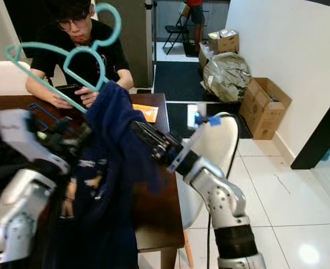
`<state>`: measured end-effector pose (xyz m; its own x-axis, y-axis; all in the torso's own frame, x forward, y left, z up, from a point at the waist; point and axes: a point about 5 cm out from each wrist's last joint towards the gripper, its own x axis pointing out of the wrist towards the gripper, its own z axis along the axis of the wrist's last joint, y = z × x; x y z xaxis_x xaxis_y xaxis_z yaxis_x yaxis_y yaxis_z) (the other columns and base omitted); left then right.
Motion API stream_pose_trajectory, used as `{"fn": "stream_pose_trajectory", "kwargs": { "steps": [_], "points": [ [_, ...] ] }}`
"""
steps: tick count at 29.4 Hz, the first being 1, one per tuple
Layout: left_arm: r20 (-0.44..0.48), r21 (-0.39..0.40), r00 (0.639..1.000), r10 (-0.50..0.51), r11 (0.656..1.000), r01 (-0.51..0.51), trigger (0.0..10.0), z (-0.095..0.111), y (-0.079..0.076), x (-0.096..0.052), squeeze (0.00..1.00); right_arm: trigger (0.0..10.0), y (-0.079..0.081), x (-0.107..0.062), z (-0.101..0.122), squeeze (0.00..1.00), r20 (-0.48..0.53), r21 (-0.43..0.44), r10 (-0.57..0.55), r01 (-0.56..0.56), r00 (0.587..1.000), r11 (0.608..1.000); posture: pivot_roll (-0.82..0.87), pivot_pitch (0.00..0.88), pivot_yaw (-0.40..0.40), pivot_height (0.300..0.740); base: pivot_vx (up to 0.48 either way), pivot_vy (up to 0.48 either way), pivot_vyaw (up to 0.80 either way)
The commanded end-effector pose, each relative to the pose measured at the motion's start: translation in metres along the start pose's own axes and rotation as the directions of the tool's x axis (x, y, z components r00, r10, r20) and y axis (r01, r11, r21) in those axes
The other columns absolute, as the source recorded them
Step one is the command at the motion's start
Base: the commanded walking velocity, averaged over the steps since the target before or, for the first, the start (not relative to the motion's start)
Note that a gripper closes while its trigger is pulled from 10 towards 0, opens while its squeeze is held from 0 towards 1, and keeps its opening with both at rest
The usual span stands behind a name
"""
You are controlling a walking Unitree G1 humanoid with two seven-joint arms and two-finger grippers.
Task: Hang hanger
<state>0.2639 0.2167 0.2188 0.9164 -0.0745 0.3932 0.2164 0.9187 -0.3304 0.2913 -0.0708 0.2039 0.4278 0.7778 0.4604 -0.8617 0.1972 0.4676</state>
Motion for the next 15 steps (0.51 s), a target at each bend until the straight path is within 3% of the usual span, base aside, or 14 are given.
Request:
{"fn": "stream_pose_trajectory", "kwargs": {
  "steps": [1, 6, 7, 9, 10, 11, 15],
  "points": [
    [0.081, -0.014, 0.996, -0.037, 0.999, 0.038, 10.0, 0.016, 0.003, 0.002, 0.00, 10.0, 0.000, -0.001, 0.000, 0.00, 0.026, 0.033, 0.003, -0.004, 1.000, 0.999, 0.11, 0.000, -0.045, 0.740, 0.000, 0.000, 0.00],
    [0.084, -0.033, 0.991, -0.107, 0.993, 0.110, 10.0, 0.018, 0.002, 0.000, 0.00, 10.0, 0.000, -0.001, 0.001, 0.00, 0.050, 0.053, 0.004, -0.006, 0.999, 0.999, 0.11, 0.000, -0.045, 0.740, 0.000, 0.000, 0.00],
    [0.075, -0.048, 0.973, -0.218, 0.974, 0.222, 10.0, 0.020, -0.006, -0.003, 0.00, 10.0, 0.000, -0.002, 0.002, 0.00, 0.053, 0.067, 0.020, -0.024, 0.998, 0.997, 0.10, 0.000, -0.046, 0.740, 0.000, 0.000, 0.00],
    [0.075, -0.048, 0.973, -0.218, 0.974, 0.222, 10.0, 0.020, -0.006, -0.003, 0.00, 10.0, 0.000, -0.002, 0.002, 0.00, 0.053, 0.067, 0.020, -0.024, 0.998, 0.997, 0.10, 0.000, -0.046, 0.740, 0.000, 0.000, 0.00],
    [0.071, -0.054, 0.963, -0.261, 0.963, 0.265, 10.0, 0.021, -0.010, -0.004, 0.00, 10.0, 0.001, -0.002, 0.002, 0.00, 0.050, 0.070, 0.028, -0.031, 0.998, 0.997, 0.10, 0.000, -0.046, 0.740, 0.000, 0.000, 0.00],
    [0.063, -0.079, 0.929, -0.364, 0.926, 0.368, 10.0, 0.025, -0.019, -0.007, 0.00, 10.0, 0.002, -0.002, -0.001, 0.00, 0.026, 0.071, 0.040, -0.041, 0.999, 0.997, 0.10, 0.000, -0.046, 0.740, 0.000, 0.000, 0.00],
    [0.060, -0.095, 0.912, -0.405, 0.907, 0.409, 10.0, 0.027, -0.022, -0.010, 0.00, 10.0, 0.002, -0.003, -0.003, 0.00, 0.010, 0.071, 0.042, -0.043, 0.999, 0.997, 0.10, 0.000, -0.046, 0.740, 0.000, 0.000, 0.00]
  ]
}}
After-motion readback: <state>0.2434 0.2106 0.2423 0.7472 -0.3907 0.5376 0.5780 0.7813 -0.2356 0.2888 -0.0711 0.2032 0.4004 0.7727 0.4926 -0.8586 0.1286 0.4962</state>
